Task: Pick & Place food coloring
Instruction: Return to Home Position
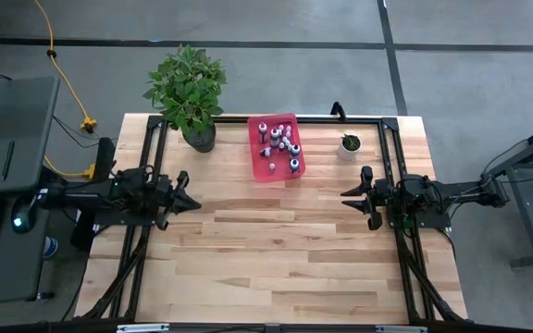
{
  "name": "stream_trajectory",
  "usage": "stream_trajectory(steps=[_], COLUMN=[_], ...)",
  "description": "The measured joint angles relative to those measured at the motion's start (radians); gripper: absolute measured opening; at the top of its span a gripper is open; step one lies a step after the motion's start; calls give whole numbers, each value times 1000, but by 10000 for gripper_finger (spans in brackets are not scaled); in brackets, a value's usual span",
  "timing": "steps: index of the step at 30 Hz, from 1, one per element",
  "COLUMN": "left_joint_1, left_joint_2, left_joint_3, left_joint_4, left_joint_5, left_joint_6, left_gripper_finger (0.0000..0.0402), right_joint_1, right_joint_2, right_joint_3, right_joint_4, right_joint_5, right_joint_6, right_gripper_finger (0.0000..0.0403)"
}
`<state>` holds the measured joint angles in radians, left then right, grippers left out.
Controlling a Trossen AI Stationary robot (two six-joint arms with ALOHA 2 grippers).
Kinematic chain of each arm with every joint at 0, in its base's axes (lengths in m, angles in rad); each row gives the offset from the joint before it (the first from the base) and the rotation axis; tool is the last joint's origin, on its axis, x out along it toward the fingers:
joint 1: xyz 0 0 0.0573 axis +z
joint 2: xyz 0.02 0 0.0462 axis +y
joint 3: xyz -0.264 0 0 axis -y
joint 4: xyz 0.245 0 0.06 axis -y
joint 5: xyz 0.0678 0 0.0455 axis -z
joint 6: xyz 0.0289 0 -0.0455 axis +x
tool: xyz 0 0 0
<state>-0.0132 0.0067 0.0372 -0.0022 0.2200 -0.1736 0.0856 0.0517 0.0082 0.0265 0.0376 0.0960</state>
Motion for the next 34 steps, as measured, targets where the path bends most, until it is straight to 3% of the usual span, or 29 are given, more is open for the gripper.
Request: stream_trajectory(steps=[34], left_joint_1=[0], left_joint_2=[0], left_joint_3=[-3], left_joint_4=[8], left_joint_5=[-30], left_joint_6=[-41], left_gripper_finger=[0], right_joint_1=[0], right_joint_2=[0], right_joint_3=[0], right_joint_4=[0], right_joint_5=[0], right_joint_6=[0], right_gripper_finger=[98])
